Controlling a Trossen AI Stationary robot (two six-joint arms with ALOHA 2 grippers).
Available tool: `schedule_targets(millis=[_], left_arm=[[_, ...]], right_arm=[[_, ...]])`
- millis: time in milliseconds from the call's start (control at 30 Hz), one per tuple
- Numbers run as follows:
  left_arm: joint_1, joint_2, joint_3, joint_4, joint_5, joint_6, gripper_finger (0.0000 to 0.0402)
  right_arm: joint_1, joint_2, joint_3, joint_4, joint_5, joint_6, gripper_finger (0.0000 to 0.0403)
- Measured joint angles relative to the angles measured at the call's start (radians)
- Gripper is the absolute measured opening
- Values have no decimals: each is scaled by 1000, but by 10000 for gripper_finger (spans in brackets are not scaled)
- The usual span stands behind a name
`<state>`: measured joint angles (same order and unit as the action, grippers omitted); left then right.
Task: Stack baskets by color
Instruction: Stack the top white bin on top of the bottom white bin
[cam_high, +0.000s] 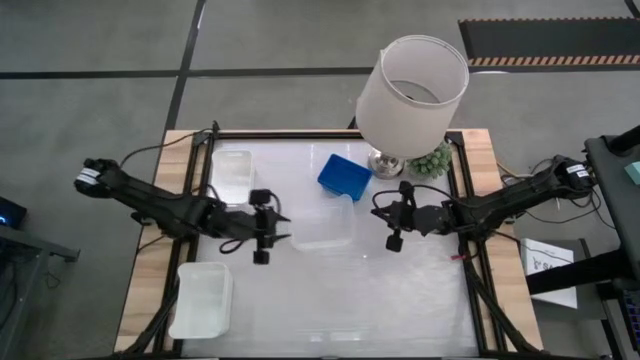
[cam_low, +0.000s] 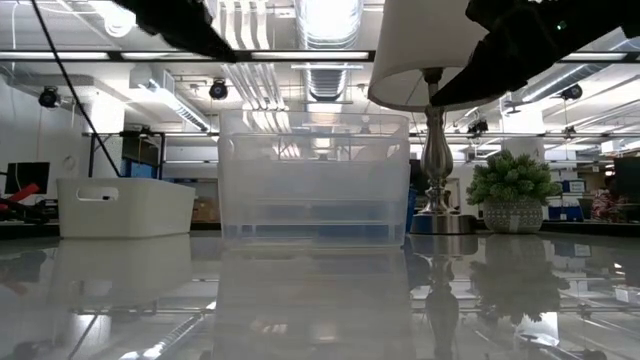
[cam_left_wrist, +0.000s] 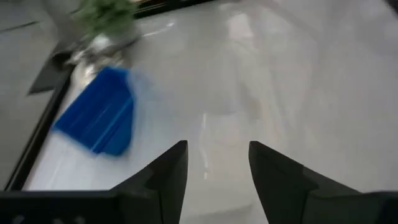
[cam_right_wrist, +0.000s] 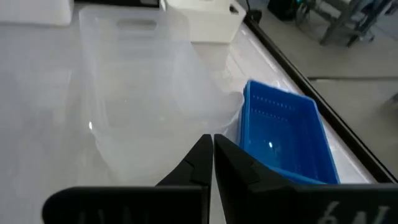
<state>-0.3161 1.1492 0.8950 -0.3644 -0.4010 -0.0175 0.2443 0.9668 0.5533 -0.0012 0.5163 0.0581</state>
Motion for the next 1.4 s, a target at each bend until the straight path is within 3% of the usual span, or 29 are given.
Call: schedule_targets(millis=[333,667,1033,1167,1400], left_arm=[[4,-203,-226,11,-234,-235,155],[67,-258,-244,-52,-250,-352,155],[190,-189,-194,-369,-256,-801,117],[236,-143,-123,-522,-182,-987,106],[290,4,-36,-728,-146,-1128,104]], right_arm=[[0,0,-92,241,0,-18,9],[0,0,-38,261,0,-39,9],[0,0,50,261,1,-404,9],[0,-4,77,265,10,-538,9],[0,-12,145,221,2,-583,9]])
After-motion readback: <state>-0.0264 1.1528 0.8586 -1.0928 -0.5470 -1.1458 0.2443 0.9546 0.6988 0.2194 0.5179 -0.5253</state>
